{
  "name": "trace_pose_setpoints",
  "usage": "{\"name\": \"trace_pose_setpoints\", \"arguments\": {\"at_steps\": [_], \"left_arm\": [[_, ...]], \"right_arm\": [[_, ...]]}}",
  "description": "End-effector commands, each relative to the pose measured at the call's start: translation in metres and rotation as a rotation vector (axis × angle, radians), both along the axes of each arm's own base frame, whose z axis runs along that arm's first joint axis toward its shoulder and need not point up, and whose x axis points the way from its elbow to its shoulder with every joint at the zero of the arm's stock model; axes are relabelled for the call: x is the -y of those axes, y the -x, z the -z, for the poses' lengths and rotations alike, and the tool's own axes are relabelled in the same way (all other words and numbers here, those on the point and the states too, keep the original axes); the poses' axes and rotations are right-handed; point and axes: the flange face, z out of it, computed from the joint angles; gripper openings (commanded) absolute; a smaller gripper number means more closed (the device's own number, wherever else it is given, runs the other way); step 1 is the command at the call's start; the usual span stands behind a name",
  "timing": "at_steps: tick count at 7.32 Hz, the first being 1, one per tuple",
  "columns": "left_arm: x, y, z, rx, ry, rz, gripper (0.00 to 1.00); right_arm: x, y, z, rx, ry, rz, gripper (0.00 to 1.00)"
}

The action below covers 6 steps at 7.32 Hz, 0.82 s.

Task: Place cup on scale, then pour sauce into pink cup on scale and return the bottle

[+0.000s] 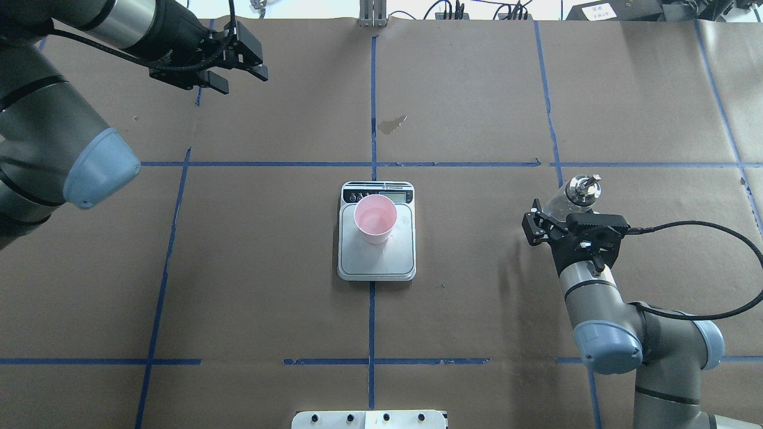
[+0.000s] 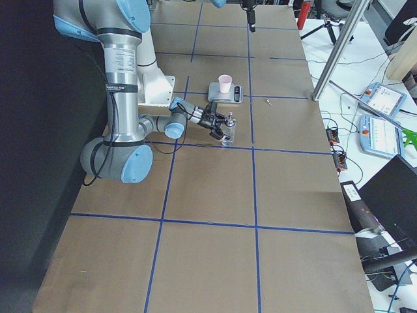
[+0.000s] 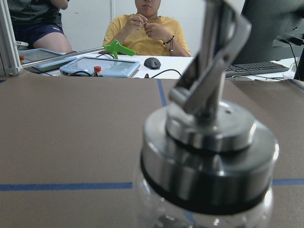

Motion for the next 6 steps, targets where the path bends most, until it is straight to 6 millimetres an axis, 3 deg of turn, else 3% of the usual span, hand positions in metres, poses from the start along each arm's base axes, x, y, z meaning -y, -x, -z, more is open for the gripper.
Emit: {"name": "trace_pose_setpoints", "arguments": {"at_steps": [1, 2, 4, 6], "left_arm": [[0.021, 0.044, -0.042, 0.104, -0.128, 0.001, 0.73], [0.028, 0.072, -0.076, 0.170, -0.172, -0.003, 0.73], [0.030, 0.122, -0.155, 0.321, -0.286, -0.074, 0.73], [0.030, 0.171, -0.195, 0.405, -0.351, -0.097, 0.73]], "right_arm": [[-0.013, -0.032, 0.012, 0.035, 0.025, 0.040, 1.00], [-0.025, -0.049, 0.012, 0.038, 0.038, 0.069, 1.00], [-0.045, -0.064, 0.033, 0.097, 0.090, 0.168, 1.00], [-0.057, -0.085, 0.033, 0.111, 0.151, 0.242, 1.00]]}}
